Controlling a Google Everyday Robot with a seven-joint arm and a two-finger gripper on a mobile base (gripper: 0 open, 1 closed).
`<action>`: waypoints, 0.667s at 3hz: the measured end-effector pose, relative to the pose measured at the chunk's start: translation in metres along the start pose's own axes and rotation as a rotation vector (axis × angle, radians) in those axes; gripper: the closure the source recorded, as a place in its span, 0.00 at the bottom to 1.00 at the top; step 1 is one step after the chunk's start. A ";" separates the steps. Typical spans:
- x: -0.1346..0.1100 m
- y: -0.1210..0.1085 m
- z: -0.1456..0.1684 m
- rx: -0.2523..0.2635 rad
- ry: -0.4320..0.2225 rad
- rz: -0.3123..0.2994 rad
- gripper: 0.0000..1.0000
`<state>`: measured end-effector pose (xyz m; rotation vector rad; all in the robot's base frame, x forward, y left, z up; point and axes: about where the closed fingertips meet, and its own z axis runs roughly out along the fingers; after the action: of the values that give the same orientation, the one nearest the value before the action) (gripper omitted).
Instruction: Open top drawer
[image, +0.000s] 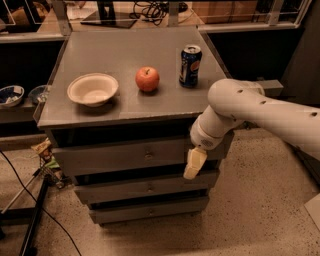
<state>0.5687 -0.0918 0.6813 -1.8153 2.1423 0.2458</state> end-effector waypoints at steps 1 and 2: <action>0.008 0.014 -0.007 -0.040 0.004 -0.004 0.00; 0.017 0.039 -0.035 -0.070 0.006 0.007 0.00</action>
Offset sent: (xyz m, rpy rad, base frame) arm -0.0856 -0.0411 0.0661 0.0060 0.0950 0.0099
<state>0.5230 -0.1120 0.7057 -1.8494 2.1705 0.3214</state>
